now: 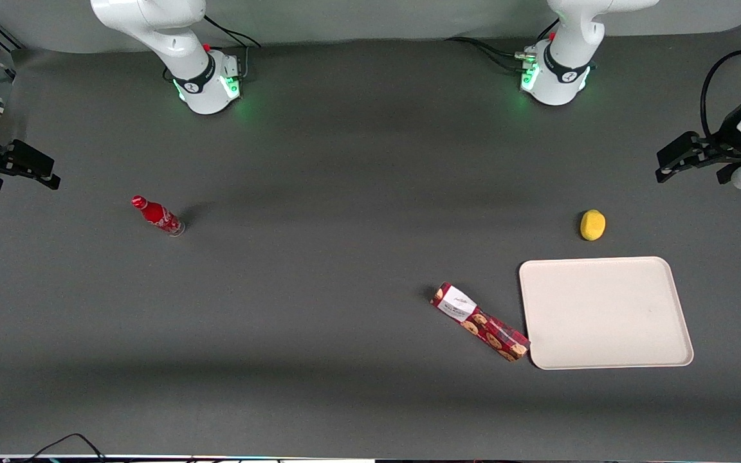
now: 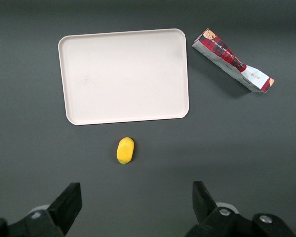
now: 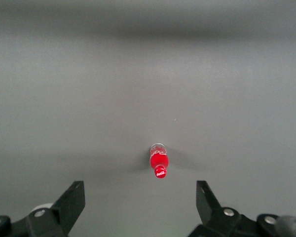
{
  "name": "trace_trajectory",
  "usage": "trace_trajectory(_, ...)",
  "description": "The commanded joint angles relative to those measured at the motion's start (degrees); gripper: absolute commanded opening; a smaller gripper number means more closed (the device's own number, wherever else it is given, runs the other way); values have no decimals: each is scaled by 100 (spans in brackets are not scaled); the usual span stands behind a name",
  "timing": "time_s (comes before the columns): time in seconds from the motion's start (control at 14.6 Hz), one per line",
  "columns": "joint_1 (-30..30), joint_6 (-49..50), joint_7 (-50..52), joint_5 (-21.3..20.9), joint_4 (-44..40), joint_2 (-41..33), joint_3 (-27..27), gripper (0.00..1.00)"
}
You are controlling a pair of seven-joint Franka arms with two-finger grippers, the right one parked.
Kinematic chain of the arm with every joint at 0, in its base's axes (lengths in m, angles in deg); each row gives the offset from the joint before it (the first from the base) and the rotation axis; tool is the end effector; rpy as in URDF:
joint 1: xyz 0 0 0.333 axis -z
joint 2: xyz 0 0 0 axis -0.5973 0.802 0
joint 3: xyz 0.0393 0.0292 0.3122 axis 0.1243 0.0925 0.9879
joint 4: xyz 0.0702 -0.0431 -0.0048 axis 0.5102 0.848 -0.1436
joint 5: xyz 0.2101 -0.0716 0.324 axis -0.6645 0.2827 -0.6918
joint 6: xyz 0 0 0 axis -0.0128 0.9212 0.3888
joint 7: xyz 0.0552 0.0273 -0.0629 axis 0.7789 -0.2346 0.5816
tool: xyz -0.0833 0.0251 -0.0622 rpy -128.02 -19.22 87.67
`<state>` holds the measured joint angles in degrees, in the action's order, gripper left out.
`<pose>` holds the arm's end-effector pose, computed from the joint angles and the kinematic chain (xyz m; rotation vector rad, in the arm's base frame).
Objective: Place red cookie box on tray
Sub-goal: 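Move the left gripper out toward the red tartan shortbread box, then lower the open left gripper over the shortbread box's end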
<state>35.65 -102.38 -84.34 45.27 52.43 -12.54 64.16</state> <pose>0.5384 -0.0295 0.6246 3.1226 -0.0476 0.0473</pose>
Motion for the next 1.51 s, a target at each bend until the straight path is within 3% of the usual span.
trace_trajectory(0.0, 68, -13, 43, 18, -58, 55, 45, 100)
trace_trajectory(0.34, 94, -179, 104, 140, -155, 300, 19, 100)
trace_trajectory(0.41, 103, -406, 478, 341, -155, 458, -34, 100)
trace_trajectory(0.62, 111, -864, 1665, 396, -461, 1098, -174, 100)
trace_trajectory(0.82, 164, -944, 3796, 370, -1347, 2082, -595, 100)
trace_trajectory(1.03, 769, -1461, 5180, 73, -1973, 2961, -632, 100)
trace_trajectory(1.3, 1262, -2655, 6869, -534, -2141, 3946, -623, 100)
trace_trajectory(1.44, 1289, -3043, 7467, -623, -2141, 4351, -623, 100)
